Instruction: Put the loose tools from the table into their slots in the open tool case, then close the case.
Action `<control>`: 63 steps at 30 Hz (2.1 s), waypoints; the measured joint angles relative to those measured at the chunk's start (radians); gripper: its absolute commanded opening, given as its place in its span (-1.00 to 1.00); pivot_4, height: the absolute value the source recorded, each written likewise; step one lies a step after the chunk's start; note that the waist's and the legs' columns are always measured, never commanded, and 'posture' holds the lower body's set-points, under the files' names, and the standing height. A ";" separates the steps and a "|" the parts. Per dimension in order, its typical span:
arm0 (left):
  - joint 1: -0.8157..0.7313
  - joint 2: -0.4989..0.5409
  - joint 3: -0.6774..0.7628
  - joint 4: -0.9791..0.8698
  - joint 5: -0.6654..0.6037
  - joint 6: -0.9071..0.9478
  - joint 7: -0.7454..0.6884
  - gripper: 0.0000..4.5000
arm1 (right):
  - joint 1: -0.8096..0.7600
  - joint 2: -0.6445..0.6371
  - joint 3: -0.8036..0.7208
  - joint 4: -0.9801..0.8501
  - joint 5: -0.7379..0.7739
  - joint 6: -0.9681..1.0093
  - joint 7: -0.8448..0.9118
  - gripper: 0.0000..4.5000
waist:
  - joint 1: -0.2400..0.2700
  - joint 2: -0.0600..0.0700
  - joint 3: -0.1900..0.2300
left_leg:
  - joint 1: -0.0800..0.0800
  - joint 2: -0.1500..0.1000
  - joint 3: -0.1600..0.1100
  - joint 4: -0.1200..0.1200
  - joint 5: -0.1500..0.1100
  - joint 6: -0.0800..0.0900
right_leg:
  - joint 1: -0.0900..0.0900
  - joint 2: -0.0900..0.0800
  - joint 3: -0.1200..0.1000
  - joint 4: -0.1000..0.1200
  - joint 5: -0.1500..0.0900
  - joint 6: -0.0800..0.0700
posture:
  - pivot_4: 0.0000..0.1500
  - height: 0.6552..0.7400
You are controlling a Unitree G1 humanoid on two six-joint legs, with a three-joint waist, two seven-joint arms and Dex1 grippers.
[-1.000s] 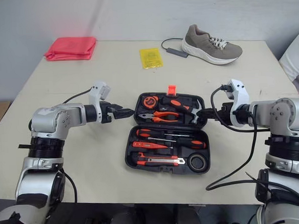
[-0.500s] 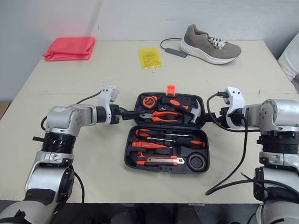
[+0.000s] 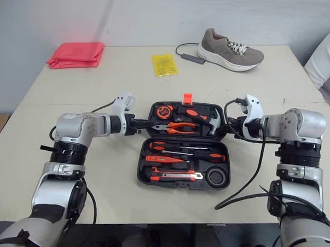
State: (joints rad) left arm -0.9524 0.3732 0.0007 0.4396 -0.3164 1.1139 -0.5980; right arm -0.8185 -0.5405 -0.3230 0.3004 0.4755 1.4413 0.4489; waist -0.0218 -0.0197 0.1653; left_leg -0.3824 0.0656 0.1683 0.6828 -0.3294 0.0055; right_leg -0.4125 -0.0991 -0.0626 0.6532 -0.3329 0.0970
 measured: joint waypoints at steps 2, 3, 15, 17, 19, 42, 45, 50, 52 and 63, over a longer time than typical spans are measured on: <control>0.008 -0.002 0.021 0.000 -0.002 -0.010 -0.001 -0.99 | 0.025 0.008 -0.003 -0.030 0.010 -0.028 0.003 -1.00 | -0.004 0.000 0.000 | 0.000 0.000 0.000 0.000 0.000 0.000 | 0.000 0.000 0.000 0.000 0.000 0.000 | 1.00 1.00; 0.015 -0.007 0.033 0.000 -0.003 -0.026 -0.001 -0.99 | 0.042 0.011 -0.004 -0.051 0.013 -0.053 0.007 -1.00 | -0.004 0.000 0.000 | 0.000 0.000 0.000 0.000 0.000 0.000 | 0.000 0.000 0.000 0.000 0.000 0.000 | 1.00 1.00; 0.137 -0.066 0.115 -0.007 -0.027 -0.471 -0.039 -0.99 | 0.325 0.005 0.065 -0.320 -0.050 -0.651 0.123 -1.00 | -0.003 0.001 0.001 | -0.005 -0.002 0.004 -0.001 0.000 -0.001 | -0.006 0.001 0.001 0.000 0.000 0.000 | 1.00 1.00; 0.170 -0.078 0.111 -0.002 -0.015 -0.612 -0.054 -0.99 | 0.380 0.002 0.098 -0.328 -0.099 -0.812 0.137 -1.00 | -0.003 0.001 0.001 | -0.005 -0.002 0.005 -0.001 0.000 0.000 | -0.006 0.001 0.000 -0.001 0.000 0.000 | 1.00 1.00; 0.199 -0.080 0.099 0.008 0.008 -0.752 -0.074 -0.99 | 0.432 -0.001 0.137 -0.322 -0.157 -0.975 0.145 -1.00 | -0.003 0.000 0.001 | -0.005 -0.003 0.006 -0.001 0.000 -0.001 | -0.006 0.002 0.000 -0.001 0.000 0.000 | 1.00 1.00; 0.553 0.211 0.156 0.042 0.111 -1.405 -0.151 0.32 | 0.916 -0.204 0.135 -0.116 -0.660 -2.072 -0.140 0.48 | -0.006 0.001 0.001 | 0.012 0.001 0.007 -0.011 0.000 0.000 | 0.005 0.000 0.007 -0.008 0.000 0.000 | 1.00 1.00; 0.579 0.280 0.203 0.044 0.066 -1.301 -0.194 0.32 | 1.055 -0.245 0.057 -0.185 -0.558 -2.037 -0.070 0.48 | -0.001 -0.001 0.002 | 0.013 0.001 0.007 -0.012 0.000 -0.001 | 0.005 0.000 0.006 -0.010 0.000 0.000 | 1.00 1.00; 0.480 0.256 0.183 0.003 0.038 -1.187 -0.228 0.08 | 1.170 -0.260 0.042 -0.371 -0.328 -1.887 0.101 0.25 | 0.005 -0.002 0.001 | 0.015 0.000 0.005 -0.012 0.001 0.000 | 0.009 0.000 0.006 -0.009 0.000 0.000 | 1.00 1.00; 0.436 0.234 0.162 -0.006 0.037 -1.149 -0.244 -0.21 | 1.206 -0.279 0.045 -0.451 -0.236 -1.785 0.167 -0.06 | 0.010 -0.002 0.001 | 0.015 -0.001 0.005 -0.012 0.001 0.000 | 0.009 0.000 0.006 -0.010 0.000 0.000 | 1.00 1.00; 0.096 0.052 -0.029 0.257 0.152 -1.083 -0.273 -1.00 | 1.231 -0.320 0.202 -0.726 -0.093 -1.371 0.354 -0.99 | 0.025 -0.003 0.001 | 0.011 -0.003 0.004 -0.003 -0.002 0.001 | 0.009 0.003 0.003 -0.009 0.000 0.000 | 1.00 1.00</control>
State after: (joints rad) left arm -0.8568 0.4247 -0.0281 0.6963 -0.1644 0.0305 -0.8711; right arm 0.4123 -0.8604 -0.1211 -0.4256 0.3824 0.0707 0.8029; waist 0.0033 -0.0230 0.1665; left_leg -0.3715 0.0627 0.1720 0.6799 -0.3310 0.0070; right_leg -0.4037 -0.0964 -0.0599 0.6441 -0.3330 0.0971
